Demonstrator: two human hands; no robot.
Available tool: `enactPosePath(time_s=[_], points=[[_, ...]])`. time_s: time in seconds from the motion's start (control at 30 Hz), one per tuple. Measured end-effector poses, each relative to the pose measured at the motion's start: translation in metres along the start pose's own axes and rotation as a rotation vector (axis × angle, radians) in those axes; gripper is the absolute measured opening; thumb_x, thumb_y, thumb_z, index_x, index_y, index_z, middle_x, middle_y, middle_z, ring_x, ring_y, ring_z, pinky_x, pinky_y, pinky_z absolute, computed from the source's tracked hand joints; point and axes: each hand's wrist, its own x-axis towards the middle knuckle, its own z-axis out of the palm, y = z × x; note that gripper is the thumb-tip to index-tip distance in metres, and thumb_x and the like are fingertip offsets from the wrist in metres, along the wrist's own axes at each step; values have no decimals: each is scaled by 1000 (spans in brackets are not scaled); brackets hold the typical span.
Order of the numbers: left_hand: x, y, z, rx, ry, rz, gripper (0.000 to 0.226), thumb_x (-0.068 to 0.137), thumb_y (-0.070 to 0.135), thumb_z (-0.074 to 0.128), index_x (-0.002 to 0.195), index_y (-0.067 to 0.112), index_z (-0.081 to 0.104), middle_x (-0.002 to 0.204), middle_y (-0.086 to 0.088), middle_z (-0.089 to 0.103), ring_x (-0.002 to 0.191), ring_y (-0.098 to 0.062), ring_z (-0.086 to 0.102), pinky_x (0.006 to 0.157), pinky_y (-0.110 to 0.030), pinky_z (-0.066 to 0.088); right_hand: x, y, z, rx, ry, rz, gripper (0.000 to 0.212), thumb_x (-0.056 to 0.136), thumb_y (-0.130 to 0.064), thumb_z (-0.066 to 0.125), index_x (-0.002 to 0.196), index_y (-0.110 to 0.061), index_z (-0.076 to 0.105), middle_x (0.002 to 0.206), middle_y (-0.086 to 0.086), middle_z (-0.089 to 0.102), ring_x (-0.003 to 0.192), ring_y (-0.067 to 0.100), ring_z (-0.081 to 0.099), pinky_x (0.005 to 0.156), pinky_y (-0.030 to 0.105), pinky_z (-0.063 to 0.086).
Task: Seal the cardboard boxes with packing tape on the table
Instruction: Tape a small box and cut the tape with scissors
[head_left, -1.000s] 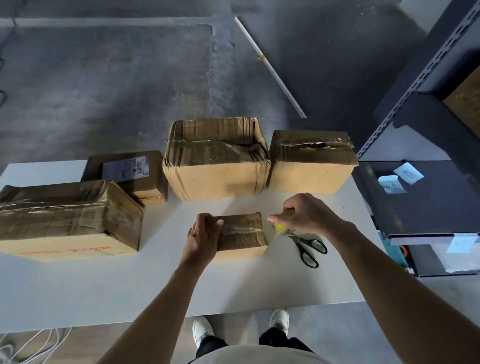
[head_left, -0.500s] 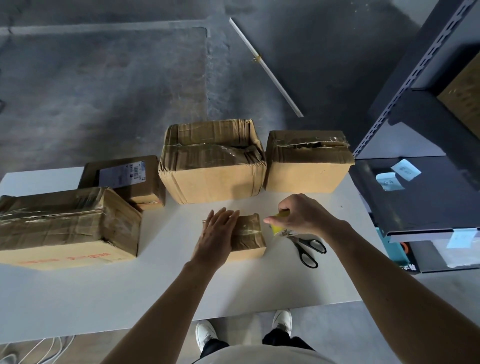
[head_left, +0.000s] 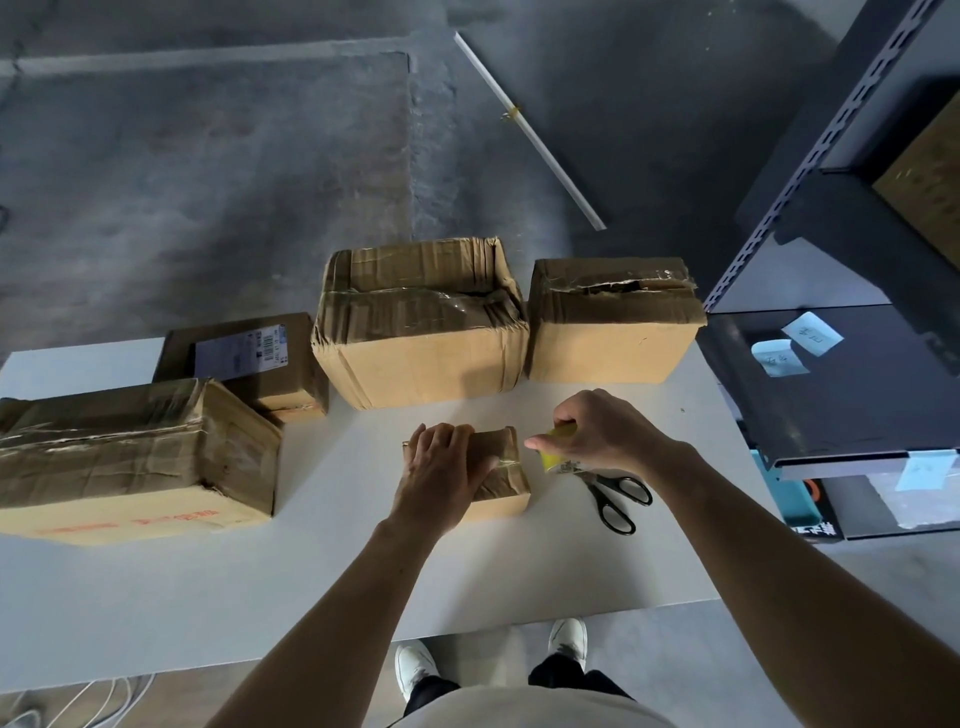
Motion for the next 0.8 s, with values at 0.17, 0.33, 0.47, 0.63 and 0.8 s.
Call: enactPosePath(time_s=[0.17, 0.33, 0.47, 0.63, 0.8], points=[[6, 4, 3, -4, 0, -67, 52, 93, 61, 44, 116, 16, 55, 115, -3, 59, 115, -24, 51, 118, -43, 20, 0, 1, 0, 0, -1, -1, 56, 81, -63, 67, 69, -8, 65, 67, 11, 65, 68, 27, 65, 56, 30, 47], [9, 8, 7, 24, -8, -135, 92, 72, 92, 17, 114, 17, 52, 115, -2, 58, 113, -24, 51, 116, -43, 24, -2, 2, 2, 11, -1, 0, 56, 82, -61, 67, 69, -7, 64, 68, 12, 64, 65, 25, 63, 56, 26, 42], [11, 14, 4, 90, -38, -180, 100, 65, 98, 19, 116, 18, 50, 121, -4, 56, 117, -25, 48, 117, -45, 21, -2, 5, 3, 18, -1, 6, 58, 81, -62, 67, 70, -5, 65, 67, 11, 65, 67, 26, 65, 56, 28, 46], [13, 23, 2, 199, -157, -285, 114, 56, 104, 6, 128, 23, 42, 138, -4, 44, 134, -30, 36, 114, -65, -6, -3, 7, 7, 15, -3, 9, 57, 81, -62, 67, 72, -6, 65, 67, 10, 65, 67, 26, 65, 59, 33, 52], [13, 23, -3, 158, -175, -281, 96, 67, 98, 15, 123, 26, 46, 130, 1, 49, 123, -25, 42, 102, -55, 30, -2, 12, 8, 40, -7, 14, 58, 81, -64, 65, 72, -7, 65, 67, 9, 64, 68, 25, 65, 60, 32, 52]])
